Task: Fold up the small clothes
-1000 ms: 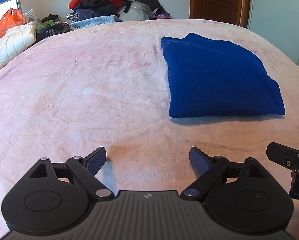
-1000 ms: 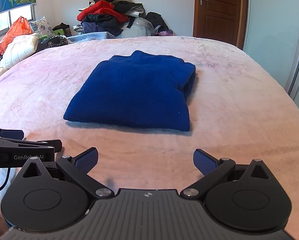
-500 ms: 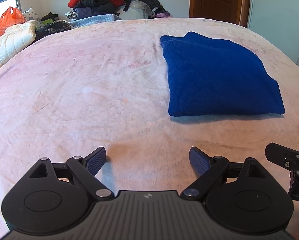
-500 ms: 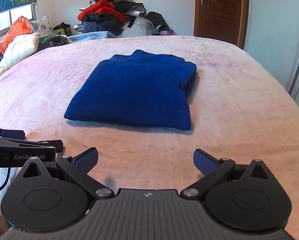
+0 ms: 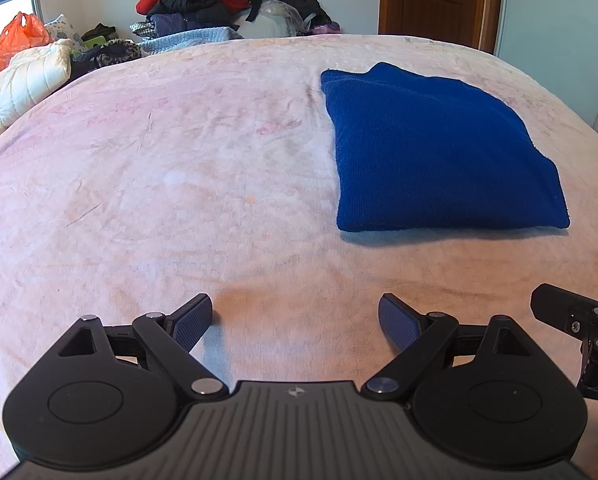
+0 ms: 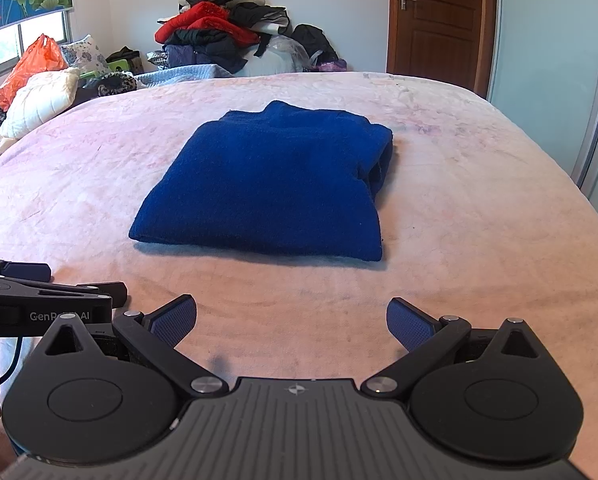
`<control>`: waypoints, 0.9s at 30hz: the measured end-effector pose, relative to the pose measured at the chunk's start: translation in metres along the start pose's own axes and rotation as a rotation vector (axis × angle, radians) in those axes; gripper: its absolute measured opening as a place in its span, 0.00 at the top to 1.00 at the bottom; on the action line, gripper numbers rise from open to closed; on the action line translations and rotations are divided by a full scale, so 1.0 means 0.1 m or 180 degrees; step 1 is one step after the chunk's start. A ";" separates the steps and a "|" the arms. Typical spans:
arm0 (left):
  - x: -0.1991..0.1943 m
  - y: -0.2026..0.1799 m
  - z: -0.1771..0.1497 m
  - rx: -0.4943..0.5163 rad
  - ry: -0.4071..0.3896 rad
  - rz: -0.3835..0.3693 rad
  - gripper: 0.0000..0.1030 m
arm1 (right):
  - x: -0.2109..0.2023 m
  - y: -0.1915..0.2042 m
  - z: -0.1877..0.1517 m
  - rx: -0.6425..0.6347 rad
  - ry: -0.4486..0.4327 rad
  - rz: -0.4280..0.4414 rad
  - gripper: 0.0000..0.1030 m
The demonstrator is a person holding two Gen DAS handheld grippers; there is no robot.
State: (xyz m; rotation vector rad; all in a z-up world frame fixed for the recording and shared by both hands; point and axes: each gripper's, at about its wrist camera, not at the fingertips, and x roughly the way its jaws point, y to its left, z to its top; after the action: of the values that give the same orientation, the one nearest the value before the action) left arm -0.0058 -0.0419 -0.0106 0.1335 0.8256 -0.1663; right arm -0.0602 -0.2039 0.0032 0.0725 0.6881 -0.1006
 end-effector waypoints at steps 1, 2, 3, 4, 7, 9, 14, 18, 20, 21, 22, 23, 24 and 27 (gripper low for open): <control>0.00 0.00 0.00 0.0001 0.0000 -0.0001 0.12 | 0.00 0.00 0.00 -0.0002 0.0001 0.0005 0.01; 0.00 0.00 0.00 0.0001 0.0000 0.0002 0.12 | 0.00 0.01 -0.01 -0.0003 0.0002 0.0007 0.01; 0.00 0.00 0.00 0.0002 -0.0001 0.0002 0.12 | 0.01 0.01 -0.01 -0.0008 0.0003 0.0010 0.01; 0.00 0.00 0.00 0.0002 -0.0002 0.0001 0.12 | 0.01 0.01 -0.01 -0.0013 0.0003 0.0014 0.01; 0.00 0.00 0.00 0.0001 0.0001 0.0002 0.12 | 0.01 0.00 -0.01 -0.0014 0.0003 0.0018 0.01; 0.00 0.00 0.00 0.0001 0.0003 0.0001 0.12 | 0.01 0.00 -0.01 -0.0012 0.0004 0.0021 0.01; 0.00 0.00 0.00 0.0003 0.0000 0.0002 0.12 | 0.01 -0.01 -0.01 -0.0015 0.0007 0.0026 0.01; 0.00 0.00 0.00 -0.0003 0.0001 -0.0001 0.12 | 0.01 -0.01 0.00 -0.0016 0.0008 0.0031 0.01; 0.00 0.00 0.00 -0.0004 0.0001 -0.0001 0.12 | 0.01 -0.01 0.00 -0.0016 0.0006 0.0029 0.01; 0.00 0.00 0.00 0.0001 0.0001 0.0003 0.12 | 0.01 -0.01 0.00 -0.0013 0.0002 0.0029 0.01; 0.00 0.00 0.00 0.0002 0.0001 0.0002 0.12 | 0.00 -0.01 0.00 -0.0008 -0.0002 0.0030 0.01; 0.00 0.00 0.00 0.0001 0.0000 0.0001 0.12 | 0.00 -0.01 0.00 -0.0003 -0.0004 0.0033 0.01; 0.00 0.00 0.00 0.0000 0.0001 0.0001 0.12 | 0.00 -0.01 0.00 0.0000 -0.0004 0.0037 0.01; 0.00 0.00 0.00 0.0001 -0.0001 0.0002 0.12 | 0.00 -0.02 0.00 -0.0003 -0.0004 0.0044 0.01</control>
State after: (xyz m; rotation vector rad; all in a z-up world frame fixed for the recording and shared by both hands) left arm -0.0057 -0.0419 -0.0106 0.1342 0.8252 -0.1658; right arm -0.0600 -0.2054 0.0030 0.0764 0.6864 -0.0871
